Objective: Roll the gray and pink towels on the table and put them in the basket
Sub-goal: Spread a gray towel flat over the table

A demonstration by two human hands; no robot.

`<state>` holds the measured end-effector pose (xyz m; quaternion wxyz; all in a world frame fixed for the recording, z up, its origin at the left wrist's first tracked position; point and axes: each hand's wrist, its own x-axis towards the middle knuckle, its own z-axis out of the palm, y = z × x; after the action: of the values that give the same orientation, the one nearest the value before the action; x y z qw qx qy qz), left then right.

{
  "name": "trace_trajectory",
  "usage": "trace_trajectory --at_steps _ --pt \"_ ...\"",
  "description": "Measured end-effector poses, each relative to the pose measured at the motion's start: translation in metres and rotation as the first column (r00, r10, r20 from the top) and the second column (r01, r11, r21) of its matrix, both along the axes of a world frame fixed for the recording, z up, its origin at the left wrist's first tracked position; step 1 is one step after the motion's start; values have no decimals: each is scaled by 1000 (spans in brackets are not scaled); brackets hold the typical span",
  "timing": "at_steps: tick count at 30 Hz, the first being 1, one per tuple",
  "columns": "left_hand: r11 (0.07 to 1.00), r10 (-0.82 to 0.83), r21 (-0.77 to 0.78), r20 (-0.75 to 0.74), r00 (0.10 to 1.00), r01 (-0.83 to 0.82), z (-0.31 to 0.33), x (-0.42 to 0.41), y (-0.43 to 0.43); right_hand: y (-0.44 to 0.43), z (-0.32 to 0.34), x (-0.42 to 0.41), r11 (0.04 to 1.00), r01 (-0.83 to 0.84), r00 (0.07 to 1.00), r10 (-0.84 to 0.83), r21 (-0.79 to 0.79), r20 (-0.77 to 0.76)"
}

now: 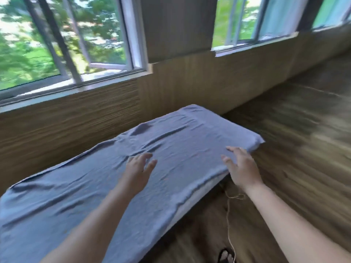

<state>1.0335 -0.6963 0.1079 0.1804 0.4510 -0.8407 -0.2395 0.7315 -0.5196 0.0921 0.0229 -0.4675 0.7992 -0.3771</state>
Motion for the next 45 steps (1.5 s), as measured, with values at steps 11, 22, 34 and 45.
trace_trajectory --at_steps 11,22,34,45 --pt "863 -505 -50 -67 861 502 2 -424 18 116 -10 -288 867 475 877 -455 -147 154" --pt "795 -595 -30 -234 769 606 13 -723 8 110 15 -532 855 518 849 -509 -33 145" --pt "875 -431 67 -339 836 479 -20 -925 -155 -80 13 -751 947 315 937 -320 61 141" --pt "979 -152 78 -344 927 189 -18 -974 -279 -277 36 -860 998 -35 989 27 58 144"
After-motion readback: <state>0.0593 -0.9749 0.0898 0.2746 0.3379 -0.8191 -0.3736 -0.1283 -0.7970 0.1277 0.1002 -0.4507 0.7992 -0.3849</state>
